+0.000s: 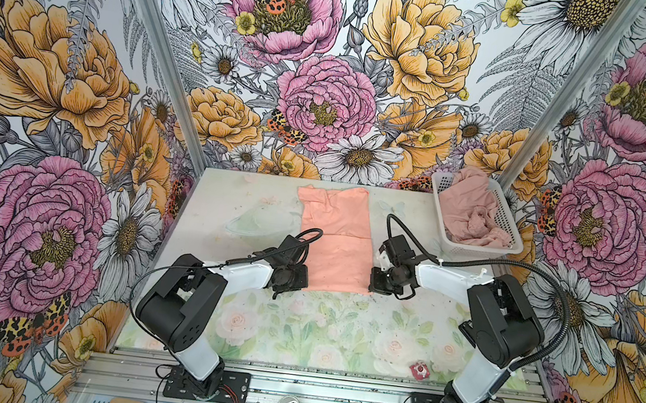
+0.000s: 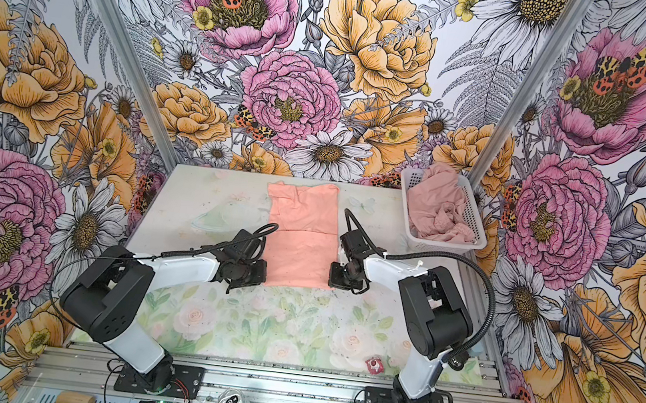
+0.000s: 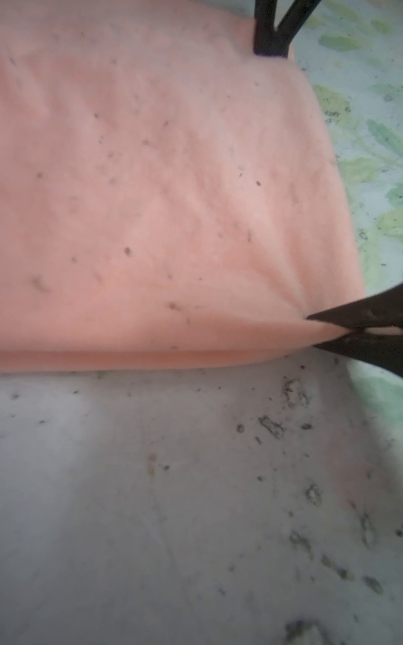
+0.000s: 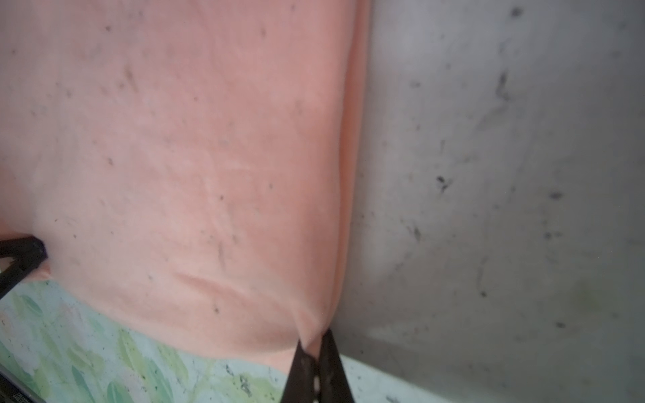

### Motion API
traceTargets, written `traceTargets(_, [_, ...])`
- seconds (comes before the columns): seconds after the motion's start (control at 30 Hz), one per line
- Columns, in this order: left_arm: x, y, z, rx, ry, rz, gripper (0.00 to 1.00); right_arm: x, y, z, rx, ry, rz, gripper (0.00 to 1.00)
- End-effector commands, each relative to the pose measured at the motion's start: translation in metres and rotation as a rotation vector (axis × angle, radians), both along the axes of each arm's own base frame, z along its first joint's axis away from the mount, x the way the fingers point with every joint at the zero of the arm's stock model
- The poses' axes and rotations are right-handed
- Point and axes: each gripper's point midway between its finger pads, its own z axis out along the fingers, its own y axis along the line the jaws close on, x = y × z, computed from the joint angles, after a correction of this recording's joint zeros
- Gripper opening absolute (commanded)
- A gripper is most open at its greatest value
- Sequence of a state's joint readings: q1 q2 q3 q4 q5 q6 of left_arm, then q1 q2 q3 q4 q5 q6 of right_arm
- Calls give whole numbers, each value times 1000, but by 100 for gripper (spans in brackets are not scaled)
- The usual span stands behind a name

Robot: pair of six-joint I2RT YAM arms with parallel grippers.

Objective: Fold and stack the mixed laundry pile
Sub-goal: 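Lift the near edge with both grippers and fold it over toward the far edge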

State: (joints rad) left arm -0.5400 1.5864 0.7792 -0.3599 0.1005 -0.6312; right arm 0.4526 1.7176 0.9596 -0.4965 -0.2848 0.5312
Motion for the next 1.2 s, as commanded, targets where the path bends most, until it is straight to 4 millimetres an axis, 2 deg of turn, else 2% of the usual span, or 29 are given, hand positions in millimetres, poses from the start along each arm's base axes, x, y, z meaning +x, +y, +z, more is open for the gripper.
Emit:
traceTargets(0.0, [-42,8,-5,32,115,-12,0,-28,-11,11,-23,40,-13,0])
traceTargets(0.23, [-89,-5,19,-11,117,-20,0,-68,-20,38,13,52,-40,0])
traceTargets(0.47, [-137,-6,47,-61,111,10,0,-113,-16,64,69,75,-42,0])
traceTargets(0.67, [-166,-6,70,-90,110,29,0,-133,-15,86,100,79,-43,0])
traceTargets(0.77, [-168,-7,83,-111,100,40,0,-129,-14,100,106,58,-43,0])
traceTargets(0.9, [-152,-6,105,-120,63,48,0,-110,-6,122,122,13,-39,0])
traceTargets(1.03, [-127,-3,122,-138,36,52,0,-77,1,141,126,-37,-37,0])
traceTargets(1.17, [-93,3,133,-126,18,35,0,-34,6,155,132,-85,-37,0])
